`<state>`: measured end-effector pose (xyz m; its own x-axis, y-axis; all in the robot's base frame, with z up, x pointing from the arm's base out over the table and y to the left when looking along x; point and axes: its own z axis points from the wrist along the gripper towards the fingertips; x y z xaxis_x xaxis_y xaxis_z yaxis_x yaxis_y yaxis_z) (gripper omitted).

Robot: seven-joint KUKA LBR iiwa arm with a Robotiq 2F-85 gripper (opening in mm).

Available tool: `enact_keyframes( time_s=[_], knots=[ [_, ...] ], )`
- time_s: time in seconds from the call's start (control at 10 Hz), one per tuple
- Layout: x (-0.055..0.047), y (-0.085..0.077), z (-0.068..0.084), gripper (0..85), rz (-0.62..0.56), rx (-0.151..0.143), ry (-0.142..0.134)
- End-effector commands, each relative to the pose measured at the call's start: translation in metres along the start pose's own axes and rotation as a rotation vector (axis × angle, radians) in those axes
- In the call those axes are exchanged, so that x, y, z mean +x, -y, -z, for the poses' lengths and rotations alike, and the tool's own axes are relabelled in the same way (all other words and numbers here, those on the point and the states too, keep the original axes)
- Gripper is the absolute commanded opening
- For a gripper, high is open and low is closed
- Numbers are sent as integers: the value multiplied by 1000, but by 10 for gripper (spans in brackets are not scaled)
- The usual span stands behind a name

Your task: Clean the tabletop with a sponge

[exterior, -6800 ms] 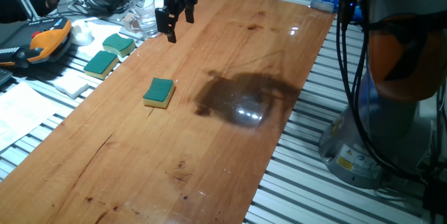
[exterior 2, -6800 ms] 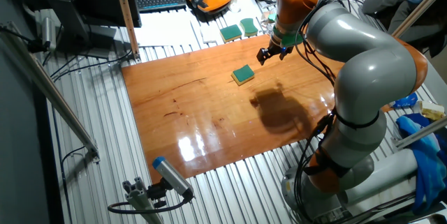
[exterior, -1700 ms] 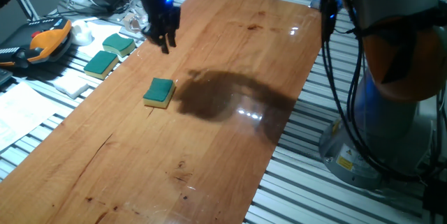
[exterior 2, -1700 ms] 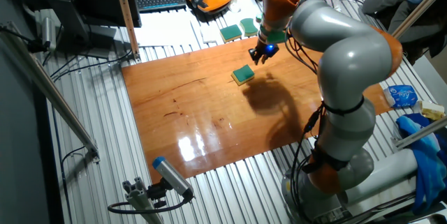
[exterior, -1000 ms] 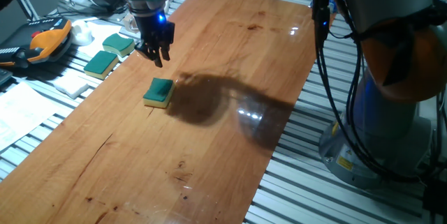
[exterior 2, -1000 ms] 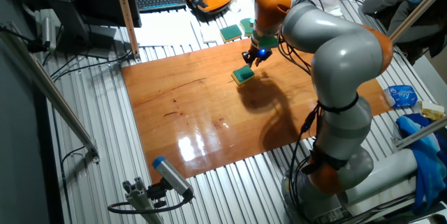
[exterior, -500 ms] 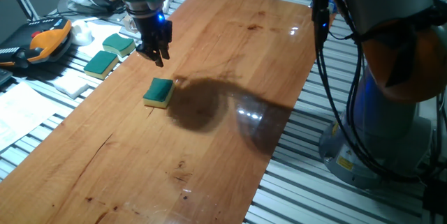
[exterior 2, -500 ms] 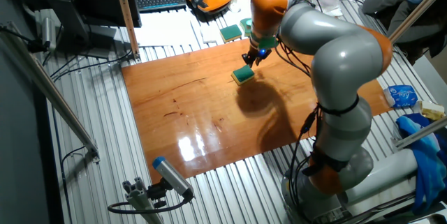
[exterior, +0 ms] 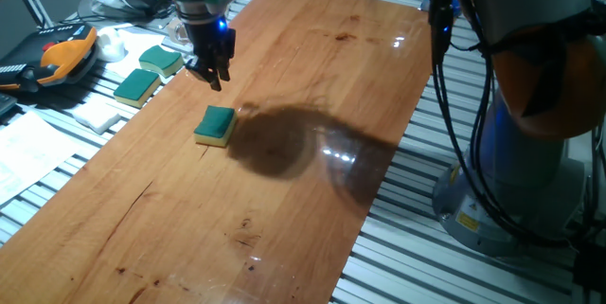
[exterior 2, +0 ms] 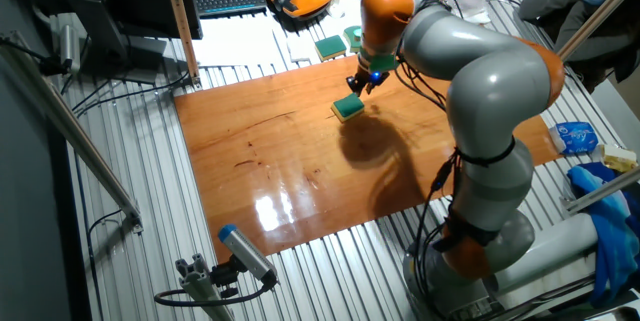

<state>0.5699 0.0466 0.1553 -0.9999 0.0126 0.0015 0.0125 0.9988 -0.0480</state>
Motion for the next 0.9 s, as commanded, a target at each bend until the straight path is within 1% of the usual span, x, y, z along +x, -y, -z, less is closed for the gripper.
enact_keyframes(
  time_s=[0.0,0.1,0.2,0.4,0.5,0.6,0.7,0.8],
  knots=[
    [-10,-7,-7,510,37,10,6],
    [-22,-13,-16,510,13,-14,-39],
    [-29,-16,-23,510,5,-6,-42],
    [-40,-18,-36,510,-12,-27,-55],
    [-42,-20,-43,510,-20,-20,-61],
    [-41,-22,-48,510,-25,-17,-58],
    [-40,-24,-53,340,-18,-5,-53],
    [-41,-24,-56,340,-15,-1,-53]
  ],
)
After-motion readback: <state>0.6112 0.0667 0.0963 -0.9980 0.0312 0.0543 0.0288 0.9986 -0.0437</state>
